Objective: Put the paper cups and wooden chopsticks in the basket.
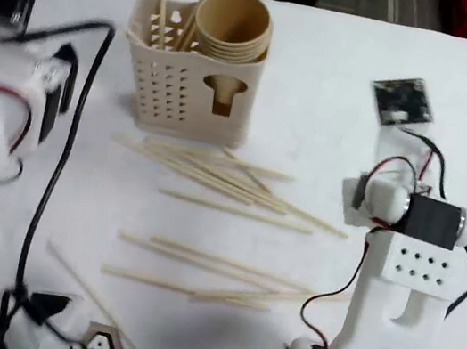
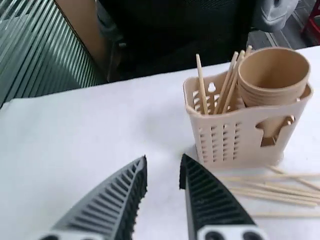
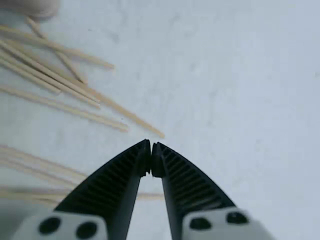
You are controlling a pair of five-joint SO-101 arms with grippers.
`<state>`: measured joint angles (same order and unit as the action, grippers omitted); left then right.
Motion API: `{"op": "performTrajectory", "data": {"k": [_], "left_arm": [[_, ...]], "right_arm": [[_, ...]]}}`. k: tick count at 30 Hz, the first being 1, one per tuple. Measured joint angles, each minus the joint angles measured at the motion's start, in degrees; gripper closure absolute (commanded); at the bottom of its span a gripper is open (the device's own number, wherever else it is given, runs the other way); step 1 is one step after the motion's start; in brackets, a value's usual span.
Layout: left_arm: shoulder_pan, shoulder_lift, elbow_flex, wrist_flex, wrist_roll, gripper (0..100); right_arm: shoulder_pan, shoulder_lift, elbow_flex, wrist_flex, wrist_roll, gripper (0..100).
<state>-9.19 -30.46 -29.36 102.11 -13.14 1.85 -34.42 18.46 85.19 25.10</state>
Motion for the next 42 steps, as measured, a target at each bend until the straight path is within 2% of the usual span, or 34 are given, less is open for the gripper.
{"op": "performTrajectory", "data": {"k": [4, 9, 15, 19, 24, 31, 39, 42], "left_arm": [[0.0, -10.3, 12.9, -2.9, 0.0, 88], [-0.2, -22.8, 33.4, -10.6, 0.0, 88], [-0.4, -35.0, 58.9, -21.7, 0.0, 88], [-0.4, -40.7, 71.6, -27.4, -0.5, 88], [-2.4, -42.6, 81.9, -33.9, -3.7, 88], [-8.1, -42.8, 93.2, -43.2, -4.2, 88], [-8.3, -42.8, 103.0, -50.9, -4.2, 88], [-8.3, -42.8, 105.9, -53.1, -4.2, 88]], "right_arm": [[-5.7, 0.3, -0.3, 0.5, 2.8, 97.8], [-9.6, 7.6, -0.3, 0.5, 7.6, 97.3], [-12.9, 19.3, -0.3, 1.0, 13.9, 82.0], [-15.7, 22.9, -0.3, 1.2, 14.9, 79.6], [-19.2, 28.0, -0.3, 0.0, 19.6, 79.6], [-19.5, 38.5, -0.3, -10.7, 20.8, 79.6], [-19.4, 47.0, -0.3, -18.6, 21.0, 79.8], [-19.3, 48.7, -0.6, -20.7, 21.0, 84.7]]}}
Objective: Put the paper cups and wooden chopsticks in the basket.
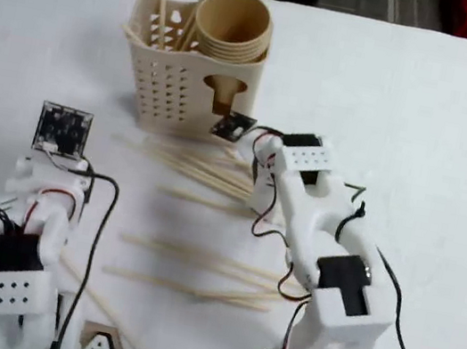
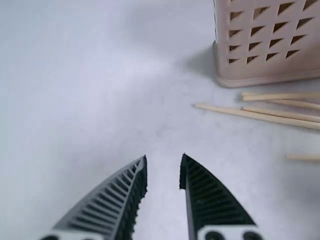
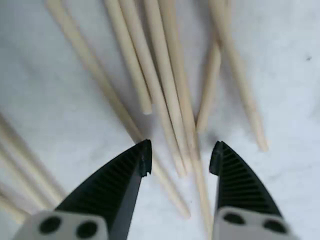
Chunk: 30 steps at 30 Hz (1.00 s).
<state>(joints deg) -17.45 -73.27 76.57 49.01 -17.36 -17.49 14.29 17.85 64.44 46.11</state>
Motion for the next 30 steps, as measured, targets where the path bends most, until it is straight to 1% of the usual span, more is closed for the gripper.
{"op": "performTrajectory", "data": {"k": [3, 5, 10, 16, 26, 30], "left_arm": [[0.0, 0.0, 2.1, -1.6, 0.0, 88], [0.0, 0.0, 2.8, -1.8, 0.0, 88], [-0.1, 0.0, 2.8, -1.8, 0.0, 88], [-0.1, 0.0, 4.7, -2.7, 0.0, 88], [-0.1, 0.0, 4.8, -2.9, 0.0, 88], [-0.1, 0.0, 4.8, -2.9, 0.0, 88]], "right_arm": [[-0.1, 2.1, -0.8, -2.7, 0.0, 94.3], [0.2, 3.1, -1.4, -4.7, 0.0, 98.5], [0.3, 3.9, -2.3, -5.5, 0.3, 98.1], [0.1, 0.5, 3.8, -5.6, 4.8, 98.1], [-0.1, -17.8, 23.3, -5.5, 13.0, 98.1], [2.5, -25.5, 29.8, -5.1, 17.2, 98.1]]}}
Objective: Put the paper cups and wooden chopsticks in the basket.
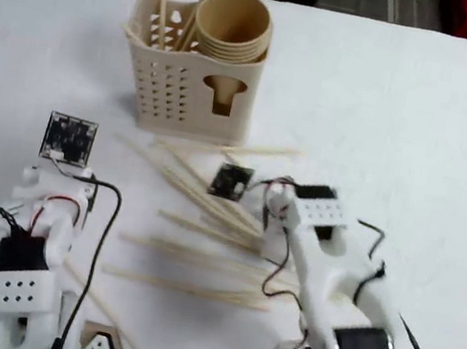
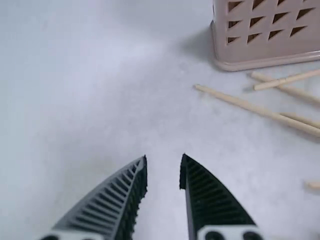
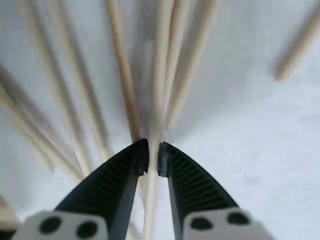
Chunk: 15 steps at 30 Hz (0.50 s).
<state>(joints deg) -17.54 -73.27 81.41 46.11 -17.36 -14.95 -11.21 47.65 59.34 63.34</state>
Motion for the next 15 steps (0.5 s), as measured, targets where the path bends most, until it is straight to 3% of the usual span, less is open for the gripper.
{"op": "performTrajectory", "data": {"k": [5, 9, 15], "left_arm": [[0.0, 0.0, 0.1, 0.0, 0.0, 88], [0.0, 0.0, 1.1, -1.0, 0.0, 88], [0.0, 0.0, 1.1, -1.5, 0.0, 88]], "right_arm": [[5.2, -5.8, 3.6, 0.1, 4.0, 97.4], [5.1, -8.1, 3.9, 0.2, 4.1, 87.3], [0.4, -9.7, 3.9, 0.8, -5.3, 82.8]]}}
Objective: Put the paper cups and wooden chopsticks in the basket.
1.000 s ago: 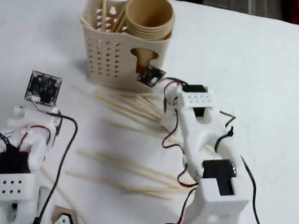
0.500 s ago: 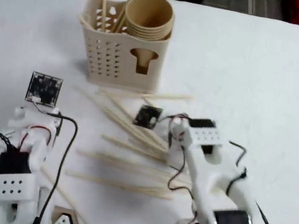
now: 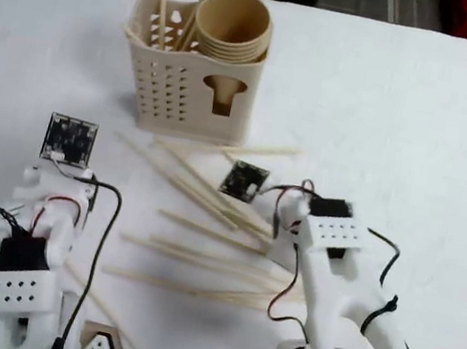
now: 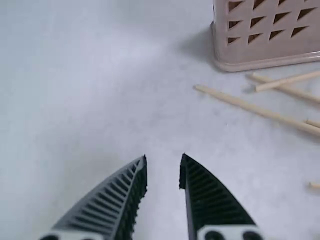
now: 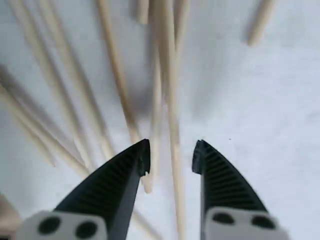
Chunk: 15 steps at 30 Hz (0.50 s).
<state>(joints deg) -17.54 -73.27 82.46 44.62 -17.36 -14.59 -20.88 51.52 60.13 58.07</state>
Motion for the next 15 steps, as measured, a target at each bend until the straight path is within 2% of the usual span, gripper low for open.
{"op": "performTrajectory", "data": {"k": [7, 15], "left_arm": [[0.0, 0.0, 0.0, 0.0, 0.0, 88], [0.0, 0.0, 0.0, 0.0, 0.0, 88]], "right_arm": [[-6.9, -0.1, -0.2, -0.7, -6.1, 82.6], [-7.8, 2.4, -1.7, -5.2, -7.5, 82.6]]}}
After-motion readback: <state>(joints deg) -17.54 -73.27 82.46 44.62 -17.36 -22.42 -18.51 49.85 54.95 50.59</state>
